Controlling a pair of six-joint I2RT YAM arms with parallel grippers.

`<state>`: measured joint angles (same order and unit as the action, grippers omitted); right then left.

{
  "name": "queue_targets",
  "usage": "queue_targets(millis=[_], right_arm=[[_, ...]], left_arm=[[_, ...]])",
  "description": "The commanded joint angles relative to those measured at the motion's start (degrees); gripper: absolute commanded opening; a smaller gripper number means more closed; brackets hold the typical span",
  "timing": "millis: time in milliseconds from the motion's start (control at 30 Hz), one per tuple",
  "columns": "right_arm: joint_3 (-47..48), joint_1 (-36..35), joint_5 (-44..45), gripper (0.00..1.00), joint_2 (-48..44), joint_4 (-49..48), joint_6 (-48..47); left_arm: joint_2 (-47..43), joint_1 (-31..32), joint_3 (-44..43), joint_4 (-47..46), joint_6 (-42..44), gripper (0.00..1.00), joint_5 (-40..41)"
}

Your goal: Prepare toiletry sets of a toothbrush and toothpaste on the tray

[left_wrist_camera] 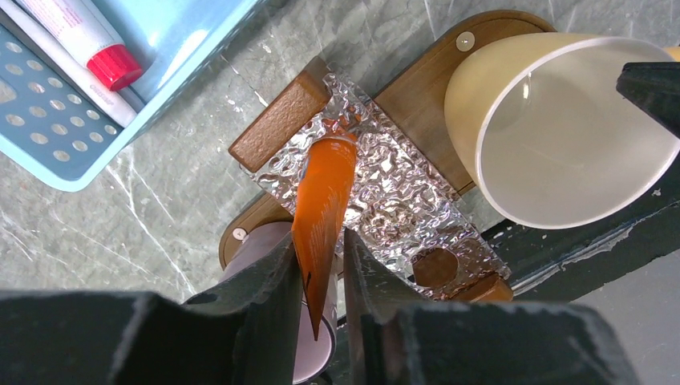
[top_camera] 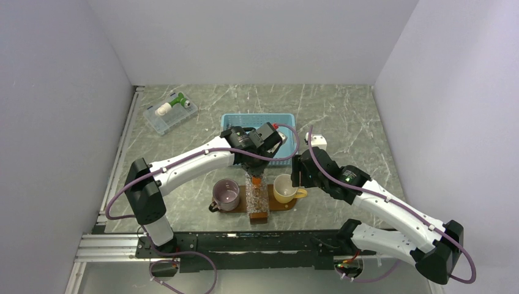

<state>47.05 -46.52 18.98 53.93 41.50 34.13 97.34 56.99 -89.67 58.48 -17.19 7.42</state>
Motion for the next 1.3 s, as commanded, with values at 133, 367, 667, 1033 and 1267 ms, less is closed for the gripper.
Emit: queue_targets(millis=[133, 367, 667, 1033, 1267], right_arm=[[0.4, 0.3, 0.0, 0.66, -0.6, -2.1, 0.0], [1.5, 0.3, 0.3, 0.67, -0.7, -1.6, -0.2], [4.8, 0.2, 1.1, 0.67, -0.7, -0.5, -1.0], [11.3, 0.2, 1.6, 0.67, 1.2, 1.2, -3.1], [15.1, 0.2, 3.3, 0.68, 1.5, 2.5, -4.3]], left_arm=[[-0.6, 0.4, -3.2, 1.5, 0.8, 0.40, -0.1], [-1.5, 0.4, -6.9, 3.4, 1.5, 0.49, -0.3], [-4.1, 0.4, -12.2, 5.6, 2.4, 0.60, 2.4], [-5.3, -1.9, -18.5, 7.6, 1.9, 0.75, 4.2], [-6.1, -8.3, -19.3, 4.9, 2.1, 0.99, 0.4]])
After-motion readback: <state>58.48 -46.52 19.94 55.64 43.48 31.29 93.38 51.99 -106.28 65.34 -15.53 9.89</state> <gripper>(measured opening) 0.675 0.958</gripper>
